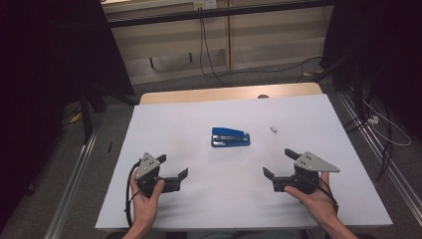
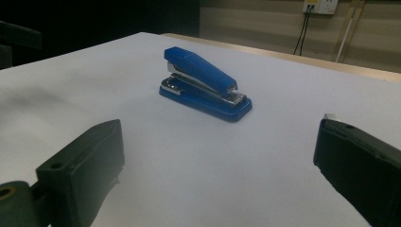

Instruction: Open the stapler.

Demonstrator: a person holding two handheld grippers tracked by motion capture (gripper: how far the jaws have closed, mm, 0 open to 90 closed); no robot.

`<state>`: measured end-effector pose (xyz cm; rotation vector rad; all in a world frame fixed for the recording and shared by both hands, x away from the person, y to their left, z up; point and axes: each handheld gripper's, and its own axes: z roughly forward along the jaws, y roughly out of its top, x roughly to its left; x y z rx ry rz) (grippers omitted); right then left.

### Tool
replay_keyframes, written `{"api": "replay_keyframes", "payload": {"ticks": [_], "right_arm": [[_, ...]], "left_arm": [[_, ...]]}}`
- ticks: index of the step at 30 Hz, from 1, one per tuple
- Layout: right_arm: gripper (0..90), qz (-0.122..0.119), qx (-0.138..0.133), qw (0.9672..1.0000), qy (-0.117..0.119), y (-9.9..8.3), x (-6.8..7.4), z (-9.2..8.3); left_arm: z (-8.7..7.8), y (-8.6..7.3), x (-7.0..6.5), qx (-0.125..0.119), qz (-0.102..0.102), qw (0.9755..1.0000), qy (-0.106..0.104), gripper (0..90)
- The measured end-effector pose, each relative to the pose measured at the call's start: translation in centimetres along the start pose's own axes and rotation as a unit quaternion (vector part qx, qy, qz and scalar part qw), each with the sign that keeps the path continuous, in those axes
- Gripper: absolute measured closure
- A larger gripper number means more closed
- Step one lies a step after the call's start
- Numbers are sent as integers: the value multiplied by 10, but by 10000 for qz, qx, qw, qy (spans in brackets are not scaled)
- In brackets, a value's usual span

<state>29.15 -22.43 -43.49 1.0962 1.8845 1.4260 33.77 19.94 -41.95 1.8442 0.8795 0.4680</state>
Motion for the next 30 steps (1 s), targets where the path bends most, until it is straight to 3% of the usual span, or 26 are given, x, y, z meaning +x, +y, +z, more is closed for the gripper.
{"api": "replay_keyframes", "payload": {"ticks": [1, 8, 9, 13, 20, 22, 25, 30], "right_arm": [[28, -19, 9, 10000, 8, 0, 0, 1], [50, 14, -58, 9999, 97, 7, 4, 12], [53, 10, -30, 9999, 124, 8, 5, 17], [68, -6, 4, 9999, 145, 8, 6, 19], [92, -26, -37, 9999, 139, 11, 7, 24], [106, -52, -37, 9999, 146, 12, 7, 28], [160, -75, -7, 9997, 223, 14, 9, 34], [165, -119, -26, 9996, 246, 17, 11, 44]], "left_arm": [[2, 1, 0, -12, 6, 10000, -96, 55], [13, 7, 0, -73, 86, 9998, -147, 49], [16, 8, -1, -38, 179, 9997, -179, 49], [20, 11, -4, -49, 168, 9995, -258, 44], [31, 17, -4, -120, 192, 9993, -301, 43], [34, 19, -3, -149, 316, 9990, -291, 43], [39, 22, -1, -176, 278, 9990, -319, 43], [48, 28, 1, -179, 398, 9986, -288, 43]]}}
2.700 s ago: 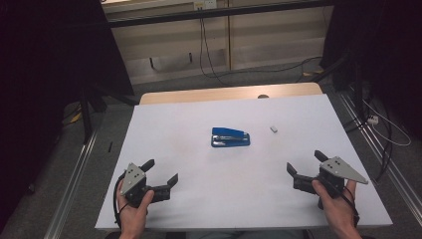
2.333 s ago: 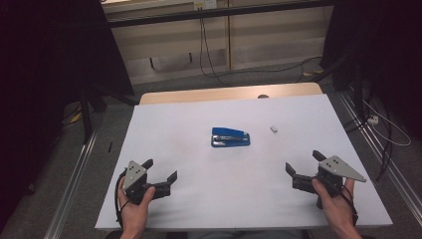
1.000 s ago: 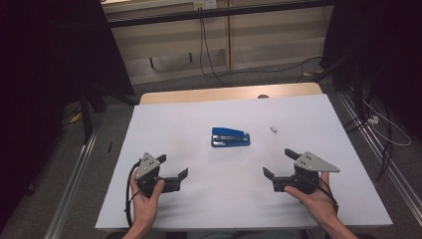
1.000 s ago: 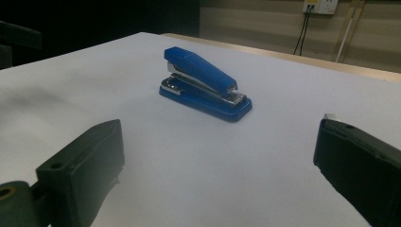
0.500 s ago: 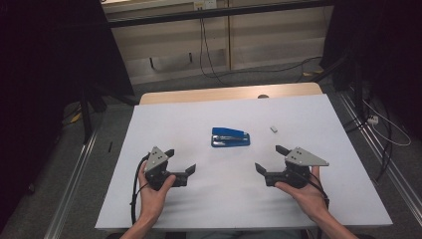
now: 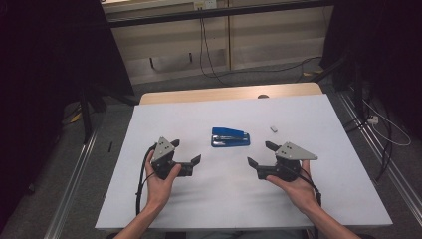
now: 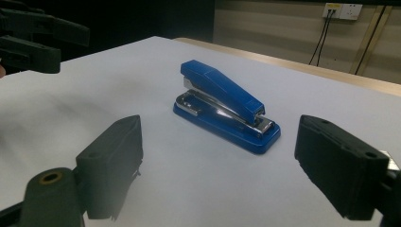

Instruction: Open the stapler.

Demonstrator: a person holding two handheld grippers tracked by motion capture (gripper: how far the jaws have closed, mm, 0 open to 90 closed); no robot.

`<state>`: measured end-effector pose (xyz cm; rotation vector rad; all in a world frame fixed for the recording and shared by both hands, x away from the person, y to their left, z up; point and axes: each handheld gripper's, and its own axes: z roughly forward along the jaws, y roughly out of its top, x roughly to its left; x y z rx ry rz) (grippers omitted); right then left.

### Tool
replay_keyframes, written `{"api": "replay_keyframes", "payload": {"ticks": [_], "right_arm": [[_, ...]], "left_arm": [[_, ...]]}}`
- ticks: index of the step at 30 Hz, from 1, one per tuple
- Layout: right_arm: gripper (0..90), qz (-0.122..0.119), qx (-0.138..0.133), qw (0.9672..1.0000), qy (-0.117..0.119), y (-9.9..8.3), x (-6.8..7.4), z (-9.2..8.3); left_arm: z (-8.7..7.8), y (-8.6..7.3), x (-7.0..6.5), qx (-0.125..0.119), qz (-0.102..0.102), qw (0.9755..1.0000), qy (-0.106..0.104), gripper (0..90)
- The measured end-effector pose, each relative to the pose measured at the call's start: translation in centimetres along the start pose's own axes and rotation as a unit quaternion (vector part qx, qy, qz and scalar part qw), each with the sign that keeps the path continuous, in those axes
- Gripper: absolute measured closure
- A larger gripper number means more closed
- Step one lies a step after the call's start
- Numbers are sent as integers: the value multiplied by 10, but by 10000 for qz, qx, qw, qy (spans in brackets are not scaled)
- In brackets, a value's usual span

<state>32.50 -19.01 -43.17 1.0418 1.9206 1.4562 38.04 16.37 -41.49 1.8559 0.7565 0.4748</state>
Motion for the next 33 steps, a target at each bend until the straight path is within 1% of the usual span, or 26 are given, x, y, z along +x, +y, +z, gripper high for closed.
{"api": "replay_keyframes", "payload": {"ticks": [2, 4, 5, 8, 9, 11, 13, 15, 16, 18, 19, 20, 22, 24, 25, 26, 27, 28, 30, 31, 33], "right_arm": [[166, -21, 15, 10000, 7, 1, 1, 3], [174, -43, -4, 10000, 23, 3, 1, 6], [175, -40, -10, 10000, 18, 4, 2, 8], [189, -16, -16, 10000, 41, 5, 2, 13], [192, -31, -11, 10000, 46, 6, 3, 15], [201, -64, 2, 10000, 70, 7, 4, 19], [204, -71, 2, 9999, 111, 9, 6, 23], [213, -59, -18, 9999, 150, 11, 7, 27], [216, -68, -25, 9998, 164, 12, 8, 29], [216, -118, -4, 9997, 199, 13, 9, 33], [220, -126, -15, 9997, 194, 14, 9, 34], [228, -130, -29, 9997, 211, 15, 9, 36], [246, -139, -51, 9997, 214, 16, 9, 38], [273, -143, -61, 9996, 226, 18, 9, 41], [284, -144, -69, 9996, 232, 18, 10, 42], [289, -150, -79, 9996, 219, 19, 10, 43], [315, -132, -70, 9996, 259, 19, 10, 45], [325, -114, -60, 9994, 310, 20, 10, 46], [339, -120, -54, 9994, 330, 21, 11, 49], [354, -121, -39, 9992, 378, 22, 12, 51], [365, -119, -43, 9991, 394, 23, 13, 55]], "left_arm": [[7, 3, 1, -12, -17, 10000, -67, 44], [14, 3, 3, 170, -54, 9998, -113, 60], [16, 2, 3, 156, -75, 9998, -114, 62], [20, 2, 2, 195, -30, 9998, -83, 56], [24, 6, 3, 163, -86, 9997, -148, 52], [27, 9, 3, 101, -79, 9998, -119, 49], [30, 11, 5, 91, -134, 9998, -143, 49], [32, 13, 5, 37, -75, 9999, -80, 53], [33, 14, 5, -25, -67, 9999, -71, 58], [34, 15, 5, -42, -44, 9999, -84, 58], [38, 16, 6, -31, -132, 9998, -126, 58], [39, 17, 6, -41, -106, 9999, -105, 58], [41, 19, 7, -77, -15, 10000, 3, 59], [47, 21, 10, 187, -26, 9998, 3, 68], [49, 21, 12, 222, -31, 9997, -2, 74], [51, 21, 13, 168, -56, 9998, 22, 74], [53, 21, 15, 142, -67, 9999, 53, 74], [53, 21, 15, 142, -67, 9999, 53, 74], [59, 22, 20, 119, -78, 9999, 89, 70], [61, 23, 21, 162, -2, 9998, 102, 70], [65, 25, 22, 182, 85, 9997, 131, 68]]}}
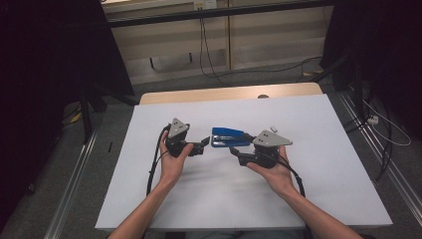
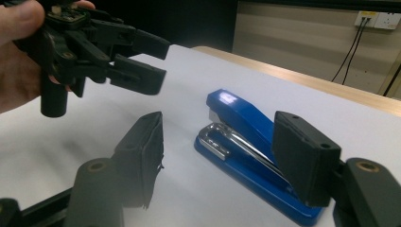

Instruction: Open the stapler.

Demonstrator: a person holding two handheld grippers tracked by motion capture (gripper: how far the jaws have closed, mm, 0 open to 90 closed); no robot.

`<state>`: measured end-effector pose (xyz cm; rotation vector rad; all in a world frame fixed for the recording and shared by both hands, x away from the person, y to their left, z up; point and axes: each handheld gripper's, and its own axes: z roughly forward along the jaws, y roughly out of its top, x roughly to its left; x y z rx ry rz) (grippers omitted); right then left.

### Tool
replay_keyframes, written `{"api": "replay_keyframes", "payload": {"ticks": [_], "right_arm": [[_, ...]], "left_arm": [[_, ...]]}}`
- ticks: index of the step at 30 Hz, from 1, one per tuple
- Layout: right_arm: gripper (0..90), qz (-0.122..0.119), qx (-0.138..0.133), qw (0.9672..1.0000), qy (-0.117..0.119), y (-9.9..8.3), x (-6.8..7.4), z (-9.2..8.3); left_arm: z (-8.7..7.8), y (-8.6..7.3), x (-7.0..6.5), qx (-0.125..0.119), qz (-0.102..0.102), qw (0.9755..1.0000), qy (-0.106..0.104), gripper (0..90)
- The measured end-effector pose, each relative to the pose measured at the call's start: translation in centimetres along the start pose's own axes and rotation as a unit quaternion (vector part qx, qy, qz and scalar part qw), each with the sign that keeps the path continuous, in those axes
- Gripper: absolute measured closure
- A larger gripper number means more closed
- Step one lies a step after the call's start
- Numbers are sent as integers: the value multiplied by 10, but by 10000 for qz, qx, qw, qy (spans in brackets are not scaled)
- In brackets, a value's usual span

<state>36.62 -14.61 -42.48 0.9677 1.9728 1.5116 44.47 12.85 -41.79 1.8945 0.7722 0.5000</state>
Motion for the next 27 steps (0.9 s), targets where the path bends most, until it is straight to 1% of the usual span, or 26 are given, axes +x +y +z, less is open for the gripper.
{"api": "replay_keyframes", "payload": {"ticks": [1, 2, 3, 4, 6, 8, 10, 11, 12, 14, 16, 17, 18, 19, 20, 22, 23, 24, 25, 26, 27], "right_arm": [[384, 6, -13, 10000, 30, 1, 0, 2], [396, 12, -27, 10000, 40, 1, 0, 4], [395, 16, -17, 10000, 27, 1, 0, 6], [404, 48, 2, 10000, 48, 2, 0, 9], [426, 22, 77, 9999, 110, 2, -1, 14], [457, 48, 102, 9998, 178, 4, -2, 18], [485, 16, 91, 9998, 171, 5, -3, 20], [485, 16, 91, 9998, 171, 5, -3, 20], [516, 33, 110, 9997, 202, 5, -3, 22], [524, 21, 191, 9996, 218, 4, -4, 25], [523, 46, 328, 9991, 257, 4, -4, 29], [527, 34, 400, 9988, 282, 3, -4, 31], [548, 33, 404, 9988, 264, 3, -4, 32], [548, 33, 404, 9988, 264, 3, -4, 32], [583, 69, 431, 9987, 266, 3, -4, 34], [649, 77, 431, 9987, 260, 3, -5, 37], [649, 77, 431, 9987, 260, 3, -5, 37], [690, 64, 450, 9987, 221, 3, -5, 39], [690, 64, 450, 9987, 221, 3, -5, 39], [753, 24, 417, 9989, 200, 2, -5, 42], [757, 9, 402, 9991, 158, 2, -5, 43]], "left_arm": [[0, 0, 0, 0, 0, 10000, 0, 66], [4, 2, 2, -16, -22, 10000, -46, 63], [4, 2, 2, -16, -22, 10000, -46, 62], [6, 4, 4, 35, -13, 10000, -10, 61], [7, 5, 5, 58, -5, 10000, -17, 60], [6, 4, 6, 15, -88, 9999, -66, 56], [6, 2, 7, 1, -169, 9998, -138, 45], [6, 2, 7, 1, -169, 9998, -138, 44], [8, 1, 8, 101, -128, 9998, -140, 44], [9, -1, 9, 151, -114, 9998, -101, 44], [10, -3, 10, 196, -93, 9997, -122, 44], [10, -3, 11, 211, -109, 9997, -70, 44], [11, -3, 12, 203, -124, 9997, -56, 44], [11, -3, 12, 203, -124, 9997, -56, 44], [11, -4, 13, 183, -198, 9996, -40, 43], [11, -5, 14, 257, -287, 9992, 67, 26], [11, -5, 14, 257, -287, 9992, 67, 28], [11, -7, 13, 323, -294, 9990, 121, 31], [11, -7, 13, 323, -294, 9990, 121, 34], [11, -7, 12, 336, -282, 9990, 74, 44], [11, -7, 12, 321, -283, 9991, 60, 55]]}}
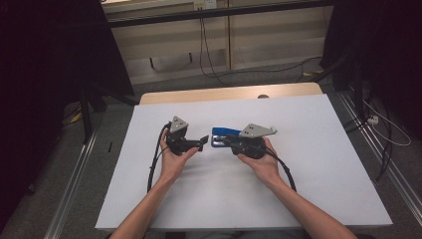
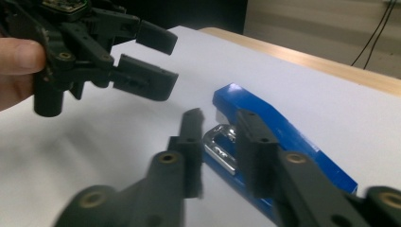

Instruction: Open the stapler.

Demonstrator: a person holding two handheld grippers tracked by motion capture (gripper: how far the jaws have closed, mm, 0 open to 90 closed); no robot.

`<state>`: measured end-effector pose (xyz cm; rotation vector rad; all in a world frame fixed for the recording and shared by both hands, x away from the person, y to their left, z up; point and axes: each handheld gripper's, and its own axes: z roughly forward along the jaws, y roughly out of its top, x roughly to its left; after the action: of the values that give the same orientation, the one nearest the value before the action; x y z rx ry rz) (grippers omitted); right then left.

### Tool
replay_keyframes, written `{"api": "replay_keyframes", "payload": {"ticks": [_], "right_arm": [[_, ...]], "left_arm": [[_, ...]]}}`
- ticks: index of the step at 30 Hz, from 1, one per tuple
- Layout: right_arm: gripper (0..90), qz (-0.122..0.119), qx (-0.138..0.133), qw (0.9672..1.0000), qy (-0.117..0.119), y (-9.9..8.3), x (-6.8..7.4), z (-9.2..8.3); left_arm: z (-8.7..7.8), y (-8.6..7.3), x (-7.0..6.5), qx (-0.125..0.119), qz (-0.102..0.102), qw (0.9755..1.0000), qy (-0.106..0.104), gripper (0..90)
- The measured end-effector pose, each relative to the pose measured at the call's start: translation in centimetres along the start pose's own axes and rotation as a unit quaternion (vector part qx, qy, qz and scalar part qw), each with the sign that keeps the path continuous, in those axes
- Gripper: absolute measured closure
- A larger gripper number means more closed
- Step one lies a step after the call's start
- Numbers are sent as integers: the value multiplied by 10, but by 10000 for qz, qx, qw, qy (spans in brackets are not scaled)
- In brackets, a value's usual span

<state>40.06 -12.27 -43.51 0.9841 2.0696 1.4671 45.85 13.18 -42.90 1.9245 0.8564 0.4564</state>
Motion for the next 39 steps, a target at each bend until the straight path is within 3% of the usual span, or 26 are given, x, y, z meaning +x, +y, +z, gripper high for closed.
{"api": "replay_keyframes", "payload": {"ticks": [2, 5, 10, 13, 21, 23, 28, 33, 39], "right_arm": [[769, 6, 3, 10000, -21, 0, 0, 1], [893, -8, 55, 10000, -15, -1, -2, 5], [900, 6, 202, 9998, 22, -2, -3, 10], [900, 67, 330, 9993, 133, -2, -4, 16], [900, 35, 530, 9985, 129, 0, -5, 28], [900, 21, 543, 9985, 113, 1, -6, 30], [900, -71, 654, 9978, 82, 0, -5, 34], [900, -75, 718, 9974, 64, 1, -6, 39], [900, -192, 855, 9962, 16, 0, -3, 45]], "left_arm": [[0, 1, 0, -3, 23, 10000, 19, 60], [0, 0, -1, 6, 2, 10000, -15, 70], [2, 0, -2, 95, 79, 9999, 10, 111], [5, -2, -4, 233, 161, 9995, 100, 189], [13, -2, -9, 413, 184, 9989, -78, 424], [14, -2, -11, 439, 201, 9988, -57, 557], [18, -1, -12, 537, 237, 9980, -239, 754], [25, 2, -10, 566, 311, 9976, -239, 888], [31, 2, -12, 695, 354, 9962, -399, 900]]}}
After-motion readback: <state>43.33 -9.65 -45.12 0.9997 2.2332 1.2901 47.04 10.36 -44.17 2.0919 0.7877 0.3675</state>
